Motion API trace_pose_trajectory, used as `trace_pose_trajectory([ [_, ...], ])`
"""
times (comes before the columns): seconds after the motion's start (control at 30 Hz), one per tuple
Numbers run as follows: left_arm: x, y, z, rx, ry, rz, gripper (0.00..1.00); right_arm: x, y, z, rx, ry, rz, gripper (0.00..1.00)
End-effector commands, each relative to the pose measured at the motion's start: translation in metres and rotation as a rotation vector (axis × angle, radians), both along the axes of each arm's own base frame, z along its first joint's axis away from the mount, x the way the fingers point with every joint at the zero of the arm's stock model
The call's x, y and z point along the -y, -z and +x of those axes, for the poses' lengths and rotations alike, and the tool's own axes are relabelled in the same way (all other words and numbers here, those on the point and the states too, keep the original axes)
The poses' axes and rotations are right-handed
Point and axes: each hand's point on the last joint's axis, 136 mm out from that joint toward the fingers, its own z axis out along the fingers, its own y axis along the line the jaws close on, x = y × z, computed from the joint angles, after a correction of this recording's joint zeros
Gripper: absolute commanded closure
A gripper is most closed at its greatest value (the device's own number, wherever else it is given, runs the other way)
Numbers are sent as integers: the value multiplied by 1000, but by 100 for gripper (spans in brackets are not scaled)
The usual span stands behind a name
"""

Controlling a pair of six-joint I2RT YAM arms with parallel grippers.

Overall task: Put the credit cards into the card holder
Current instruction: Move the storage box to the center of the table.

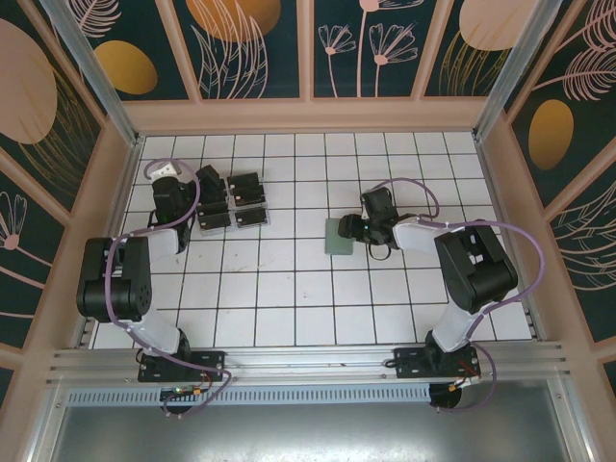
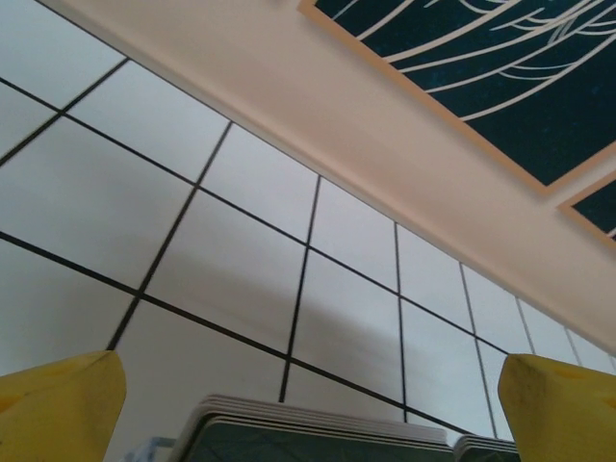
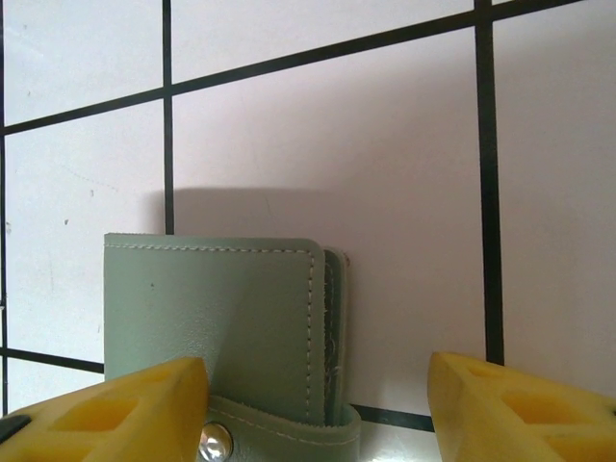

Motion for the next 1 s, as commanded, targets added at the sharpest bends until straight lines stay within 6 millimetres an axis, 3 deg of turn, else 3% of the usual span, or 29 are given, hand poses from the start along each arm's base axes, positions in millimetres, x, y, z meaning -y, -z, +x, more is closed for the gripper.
trace_pose_trajectory([
  [0.0,9,-12,3,78,48,-62,1,-1,-9,-1,14,10,45,38],
  [0.6,27,-4,-17,102,116,-202,1,-8,-8,-15,-10,14,144,44],
  [0.8,37,2,-23,93,132,-213,1,-13,-6,-16,-13,5,176,55],
  [0.97,47,5,-25,88,146,-226,2,-17,-6,-20,-23,-7,208,76],
])
